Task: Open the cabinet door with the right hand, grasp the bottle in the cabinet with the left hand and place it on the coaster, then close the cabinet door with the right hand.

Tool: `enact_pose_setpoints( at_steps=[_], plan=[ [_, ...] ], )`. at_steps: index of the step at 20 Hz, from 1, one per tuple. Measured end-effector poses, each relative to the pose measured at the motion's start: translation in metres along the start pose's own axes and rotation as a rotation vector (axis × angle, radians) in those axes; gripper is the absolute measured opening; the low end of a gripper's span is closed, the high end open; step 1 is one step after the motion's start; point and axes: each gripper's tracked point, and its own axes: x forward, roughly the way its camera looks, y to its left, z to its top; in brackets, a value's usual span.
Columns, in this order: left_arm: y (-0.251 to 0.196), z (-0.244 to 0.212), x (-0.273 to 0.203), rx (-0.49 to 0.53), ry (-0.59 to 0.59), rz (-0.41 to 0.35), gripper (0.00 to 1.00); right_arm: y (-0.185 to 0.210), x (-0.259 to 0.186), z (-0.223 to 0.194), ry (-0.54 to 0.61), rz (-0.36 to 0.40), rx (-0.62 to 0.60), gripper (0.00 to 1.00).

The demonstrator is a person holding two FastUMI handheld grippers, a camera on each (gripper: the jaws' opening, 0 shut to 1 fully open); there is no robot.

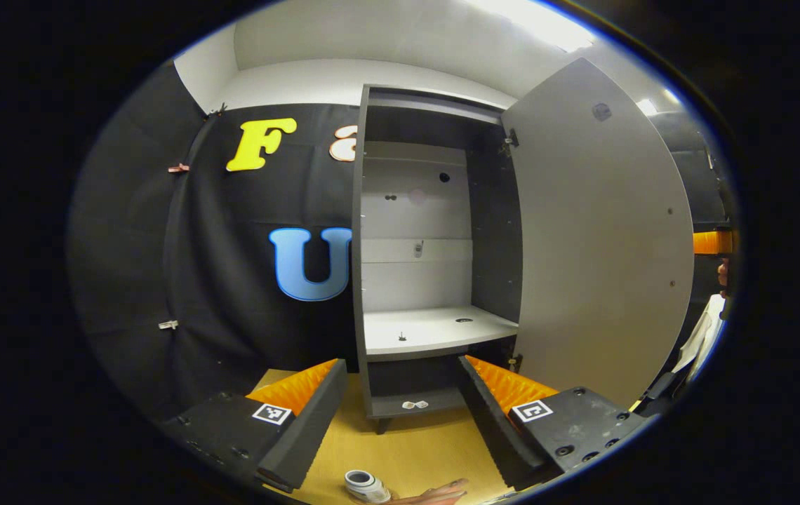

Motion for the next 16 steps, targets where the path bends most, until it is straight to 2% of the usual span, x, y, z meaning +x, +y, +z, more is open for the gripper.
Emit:
enact_pose_setpoints(
  at_steps=[4, 7, 12, 16],
  plan=[
    [0.014, 0.006, 0.015, 0.018, -0.013, -0.082, 0.98, 0.057, 0.007, -0.007, 0.003, 0.010, -0.004, 0.94],
    [0.043, 0.007, 0.018, 0.012, -0.022, -0.109, 0.98, 0.102, 0.015, -0.010, 0.001, 0.027, -0.018, 0.94],
    [0.097, 0.004, 0.017, 0.017, -0.017, -0.103, 0.98, 0.173, 0.044, -0.031, 0.024, 0.084, 0.035, 0.94],
    [0.127, 0.011, 0.010, 0.019, -0.032, -0.091, 0.98, 0.210, 0.066, -0.039, 0.034, 0.137, 0.080, 0.94]
  ],
)
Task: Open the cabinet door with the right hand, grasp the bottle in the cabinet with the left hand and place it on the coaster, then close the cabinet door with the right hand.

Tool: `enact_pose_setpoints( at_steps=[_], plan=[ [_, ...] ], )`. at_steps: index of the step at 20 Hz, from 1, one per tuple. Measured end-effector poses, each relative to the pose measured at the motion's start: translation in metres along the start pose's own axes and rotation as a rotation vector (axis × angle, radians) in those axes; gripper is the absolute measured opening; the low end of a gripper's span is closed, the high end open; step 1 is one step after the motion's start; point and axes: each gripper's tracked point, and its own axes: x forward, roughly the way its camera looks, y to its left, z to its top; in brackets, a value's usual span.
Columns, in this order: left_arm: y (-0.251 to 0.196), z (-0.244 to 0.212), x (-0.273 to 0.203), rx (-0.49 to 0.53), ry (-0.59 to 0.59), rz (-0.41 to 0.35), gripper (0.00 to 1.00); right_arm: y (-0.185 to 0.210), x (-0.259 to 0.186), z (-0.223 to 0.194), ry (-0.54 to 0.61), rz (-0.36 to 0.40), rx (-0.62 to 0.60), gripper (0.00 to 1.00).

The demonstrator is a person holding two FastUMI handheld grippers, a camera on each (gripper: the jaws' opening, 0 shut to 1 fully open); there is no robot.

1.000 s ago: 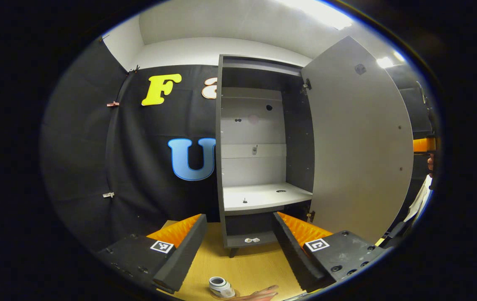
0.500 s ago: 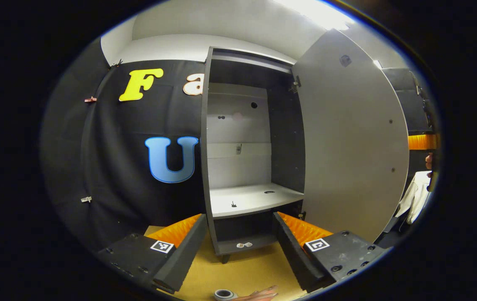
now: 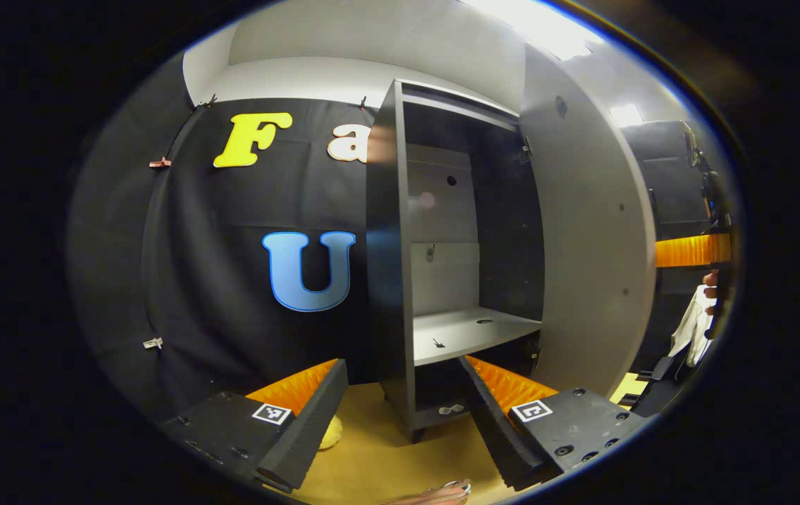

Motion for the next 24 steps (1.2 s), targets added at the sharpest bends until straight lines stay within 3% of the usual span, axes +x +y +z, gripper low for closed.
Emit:
enact_pose_setpoints(
  at_steps=[5, 11, 24],
  plan=[
    [0.012, 0.003, -0.012, 0.005, 0.004, 0.007, 0.98, 0.012, 0.011, 0.001, -0.005, 0.012, -0.042, 0.94],
    [0.000, 0.006, -0.012, -0.039, 0.016, 0.027, 0.98, -0.005, 0.013, 0.001, 0.012, -0.019, -0.068, 0.94],
    [-0.028, 0.027, -0.007, -0.027, 0.009, 0.096, 0.98, -0.051, 0.007, 0.008, -0.027, -0.152, -0.175, 0.94]
  ],
)
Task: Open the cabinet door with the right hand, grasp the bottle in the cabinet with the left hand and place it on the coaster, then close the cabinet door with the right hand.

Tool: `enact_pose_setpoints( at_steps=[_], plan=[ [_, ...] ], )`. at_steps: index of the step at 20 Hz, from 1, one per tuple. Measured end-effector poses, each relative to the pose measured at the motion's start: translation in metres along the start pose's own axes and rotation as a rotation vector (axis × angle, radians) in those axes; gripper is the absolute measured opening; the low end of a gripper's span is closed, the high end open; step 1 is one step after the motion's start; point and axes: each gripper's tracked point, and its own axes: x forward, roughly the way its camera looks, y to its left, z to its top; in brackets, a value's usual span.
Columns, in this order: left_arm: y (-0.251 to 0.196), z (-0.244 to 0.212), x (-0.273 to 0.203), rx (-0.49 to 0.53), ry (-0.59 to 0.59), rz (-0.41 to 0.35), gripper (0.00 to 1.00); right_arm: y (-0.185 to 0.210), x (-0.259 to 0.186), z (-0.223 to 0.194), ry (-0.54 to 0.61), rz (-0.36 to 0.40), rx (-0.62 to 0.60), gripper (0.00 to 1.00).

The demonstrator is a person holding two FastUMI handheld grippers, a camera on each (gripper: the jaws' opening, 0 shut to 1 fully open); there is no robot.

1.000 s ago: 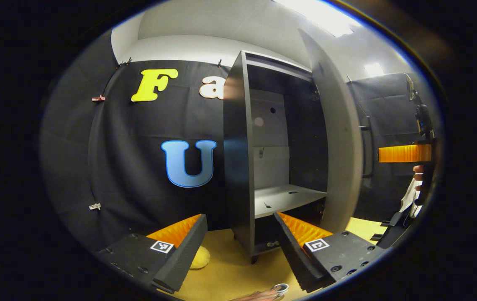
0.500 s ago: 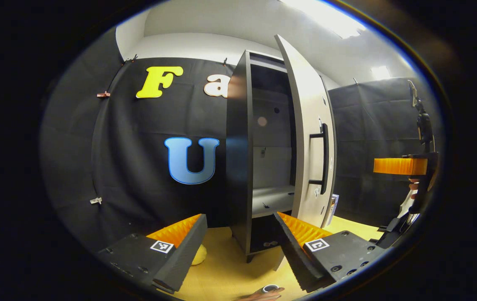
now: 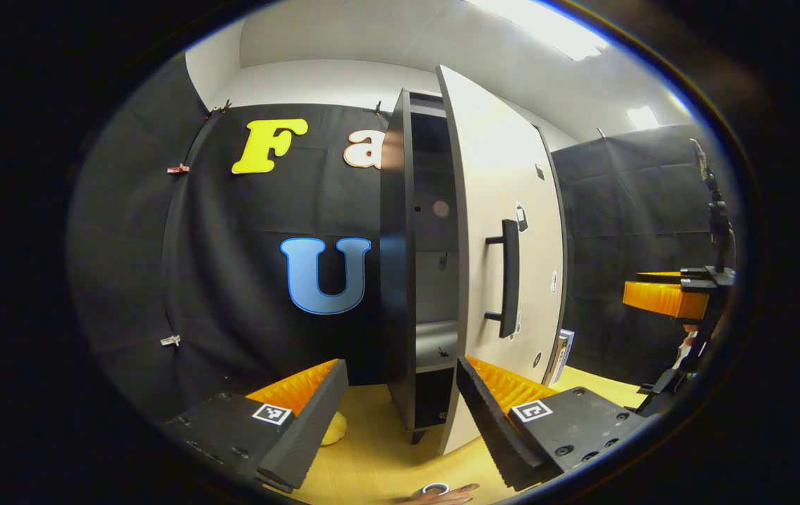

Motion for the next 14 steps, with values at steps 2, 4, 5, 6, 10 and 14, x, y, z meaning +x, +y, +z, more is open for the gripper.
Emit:
enact_pose_setpoints(
  at_steps=[2, 4, 5, 6, 10, 14],
  plan=[
    [-0.005, 0.003, -0.001, -0.002, -0.001, 0.008, 0.98, -0.002, -0.005, -0.001, -0.005, -0.009, -0.007, 0.94],
    [-0.010, 0.007, -0.001, 0.005, -0.012, 0.010, 0.98, -0.004, -0.006, 0.000, -0.004, -0.015, -0.013, 0.94],
    [-0.014, 0.010, -0.001, 0.005, -0.023, 0.003, 0.98, -0.004, -0.006, 0.000, -0.003, -0.017, -0.011, 0.94],
    [-0.019, 0.013, -0.002, 0.003, -0.031, -0.008, 0.98, -0.004, -0.007, 0.000, -0.004, -0.016, -0.008, 0.93],
    [-0.024, 0.021, -0.003, 0.006, -0.047, -0.007, 0.98, -0.009, -0.009, 0.001, -0.005, -0.027, -0.005, 0.90],
    [-0.028, 0.024, 0.000, 0.013, -0.053, -0.005, 0.98, -0.010, -0.010, 0.002, -0.007, -0.035, -0.005, 0.90]
  ],
)
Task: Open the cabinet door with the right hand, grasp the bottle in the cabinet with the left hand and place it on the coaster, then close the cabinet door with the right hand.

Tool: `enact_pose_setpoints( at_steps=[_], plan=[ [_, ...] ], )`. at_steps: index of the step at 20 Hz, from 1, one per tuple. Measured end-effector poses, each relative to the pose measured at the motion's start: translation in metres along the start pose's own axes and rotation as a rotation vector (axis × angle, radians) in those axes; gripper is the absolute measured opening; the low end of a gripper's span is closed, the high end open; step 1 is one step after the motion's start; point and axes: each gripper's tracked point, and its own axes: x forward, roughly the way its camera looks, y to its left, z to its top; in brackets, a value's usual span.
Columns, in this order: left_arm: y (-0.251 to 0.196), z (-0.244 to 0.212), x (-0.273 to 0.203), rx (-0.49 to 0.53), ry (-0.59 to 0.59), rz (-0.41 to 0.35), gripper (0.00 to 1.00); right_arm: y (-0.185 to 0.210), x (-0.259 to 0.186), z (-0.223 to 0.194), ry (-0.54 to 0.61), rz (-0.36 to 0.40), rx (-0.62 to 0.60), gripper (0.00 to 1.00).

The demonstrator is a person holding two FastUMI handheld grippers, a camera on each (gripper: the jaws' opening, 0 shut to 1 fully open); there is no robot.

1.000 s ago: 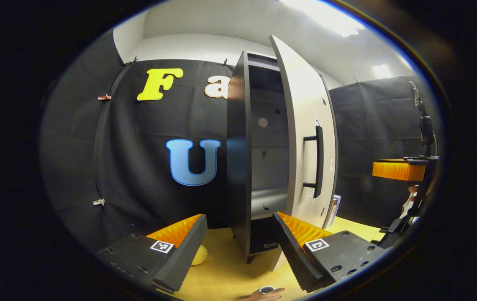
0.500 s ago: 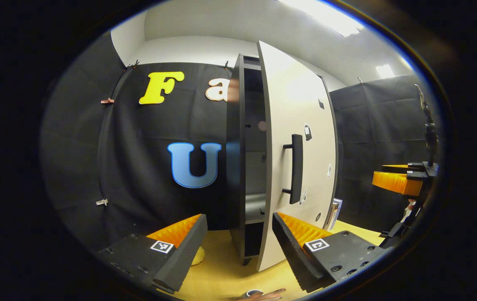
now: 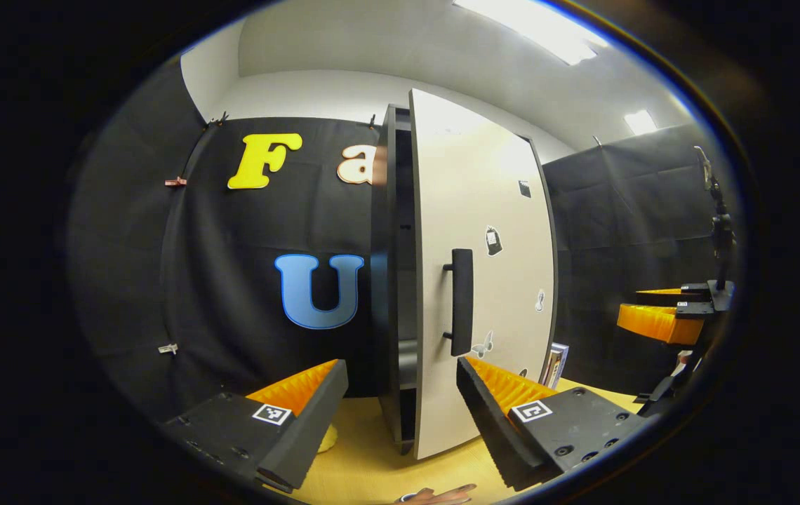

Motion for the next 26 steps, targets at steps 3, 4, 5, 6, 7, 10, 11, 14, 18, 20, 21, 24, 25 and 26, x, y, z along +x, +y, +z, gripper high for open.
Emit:
enact_pose_setpoints(
  at_steps=[3, 4, 5, 6, 7, 10, 11, 14, 18, 20, 21, 24, 25, 26],
  plan=[
    [-0.004, -0.001, 0.000, 0.006, 0.005, -0.005, 0.98, -0.001, -0.001, -0.001, 0.007, -0.005, -0.003, 0.90],
    [-0.006, -0.001, 0.001, 0.000, 0.005, -0.010, 0.98, -0.002, 0.000, -0.001, 0.008, -0.006, -0.004, 0.90],
    [-0.008, -0.001, 0.002, -0.007, 0.006, -0.015, 0.98, -0.002, 0.000, -0.001, 0.007, -0.005, -0.004, 0.90],
    [-0.010, -0.002, 0.003, -0.014, 0.007, -0.019, 0.98, -0.002, 0.000, 0.000, 0.006, -0.004, -0.004, 0.90],
    [-0.010, -0.002, 0.004, -0.016, 0.007, -0.020, 0.98, -0.002, -0.001, 0.000, 0.005, -0.003, -0.003, 0.90],
    [-0.011, -0.004, 0.004, -0.011, 0.008, -0.018, 0.98, -0.003, 0.000, 0.002, -0.001, -0.001, -0.005, 0.90],
    [-0.011, -0.004, 0.005, -0.011, 0.007, -0.019, 0.98, -0.003, -0.001, 0.003, -0.001, -0.003, -0.006, 0.90],
    [-0.015, -0.005, 0.006, -0.018, 0.006, -0.027, 0.98, -0.004, 0.000, 0.002, -0.001, -0.003, -0.005, 0.90],
    [-0.015, -0.005, 0.006, -0.015, 0.009, -0.024, 0.98, -0.003, 0.000, 0.004, -0.008, 0.005, -0.002, 0.90],
    [-0.017, -0.005, 0.005, -0.013, 0.005, -0.027, 0.98, -0.005, 0.000, 0.002, -0.002, -0.003, -0.007, 0.90],
    [-0.017, -0.004, 0.005, -0.008, 0.003, -0.026, 0.98, -0.005, 0.000, 0.001, 0.004, -0.002, -0.006, 0.90],
    [-0.017, -0.003, 0.006, -0.001, 0.000, -0.026, 0.98, 0.001, -0.001, 0.004, -0.004, 0.021, 0.013, 0.90],
    [-0.017, -0.005, 0.006, -0.005, 0.001, -0.029, 0.98, 0.002, -0.001, 0.005, -0.008, 0.027, 0.018, 0.90],
    [-0.018, -0.005, 0.006, -0.011, 0.002, -0.029, 0.98, 0.002, -0.001, 0.006, -0.012, 0.031, 0.020, 0.90]
  ],
)
